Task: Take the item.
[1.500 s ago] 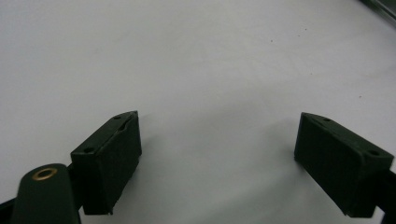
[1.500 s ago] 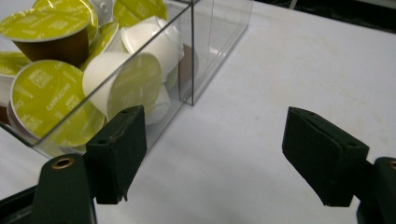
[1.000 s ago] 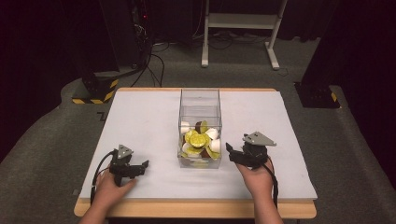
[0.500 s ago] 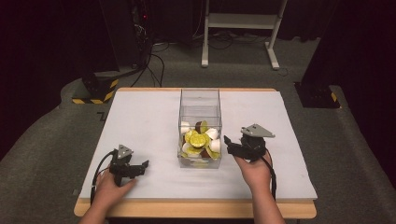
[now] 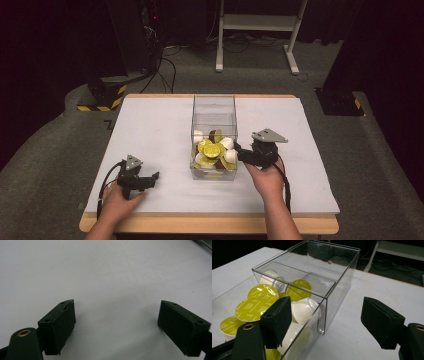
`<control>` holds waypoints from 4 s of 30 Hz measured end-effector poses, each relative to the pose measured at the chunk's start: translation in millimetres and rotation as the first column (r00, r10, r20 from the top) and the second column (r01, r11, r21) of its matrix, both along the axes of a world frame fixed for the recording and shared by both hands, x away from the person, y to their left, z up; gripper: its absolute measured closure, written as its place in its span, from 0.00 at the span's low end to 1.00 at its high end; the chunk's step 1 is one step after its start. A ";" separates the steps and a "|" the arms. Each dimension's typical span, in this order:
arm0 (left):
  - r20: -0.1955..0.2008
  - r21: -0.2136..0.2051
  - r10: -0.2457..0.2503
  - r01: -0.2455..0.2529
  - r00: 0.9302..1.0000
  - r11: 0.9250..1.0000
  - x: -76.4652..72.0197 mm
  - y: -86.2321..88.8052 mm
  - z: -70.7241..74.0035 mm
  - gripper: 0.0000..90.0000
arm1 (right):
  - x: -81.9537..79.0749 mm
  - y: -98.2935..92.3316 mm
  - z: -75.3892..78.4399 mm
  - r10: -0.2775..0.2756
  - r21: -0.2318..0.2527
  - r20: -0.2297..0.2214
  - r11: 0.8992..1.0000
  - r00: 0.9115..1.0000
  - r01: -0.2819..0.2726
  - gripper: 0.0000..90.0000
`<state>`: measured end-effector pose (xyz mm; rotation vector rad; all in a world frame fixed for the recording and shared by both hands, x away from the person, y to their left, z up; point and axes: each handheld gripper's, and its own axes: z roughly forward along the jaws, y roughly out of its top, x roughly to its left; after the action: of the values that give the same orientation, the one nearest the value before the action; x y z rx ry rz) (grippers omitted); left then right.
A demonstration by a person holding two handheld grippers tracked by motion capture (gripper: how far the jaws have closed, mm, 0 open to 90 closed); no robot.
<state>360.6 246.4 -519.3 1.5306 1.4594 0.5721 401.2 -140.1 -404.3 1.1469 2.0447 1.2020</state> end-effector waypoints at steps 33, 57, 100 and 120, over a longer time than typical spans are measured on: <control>-0.002 0.008 -0.004 0.004 1.000 1.000 -0.6 0.5 0.0 0.17 | -5.1 39.9 -8.9 0.127 0.031 -0.017 0.991 0.992 -0.127 0.28; 0.004 0.005 0.001 -0.001 1.000 1.000 -0.4 -0.1 -0.1 0.17 | -1.5 66.4 -18.5 0.214 -0.020 -0.064 0.976 0.975 -0.216 0.32; 0.000 0.006 -0.001 0.001 1.000 1.000 -0.5 0.2 0.0 0.16 | 6.4 75.8 -29.0 0.254 -0.038 -0.111 0.965 0.961 -0.260 0.42; -0.005 0.011 -0.005 0.005 1.000 1.000 -0.7 0.7 0.2 0.16 | 2.7 71.7 -23.8 0.237 -0.016 -0.078 0.971 0.968 -0.239 0.42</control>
<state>360.0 247.2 -519.2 1.5451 1.4575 0.5745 403.9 -68.4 -428.2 0.9688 2.3010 1.2562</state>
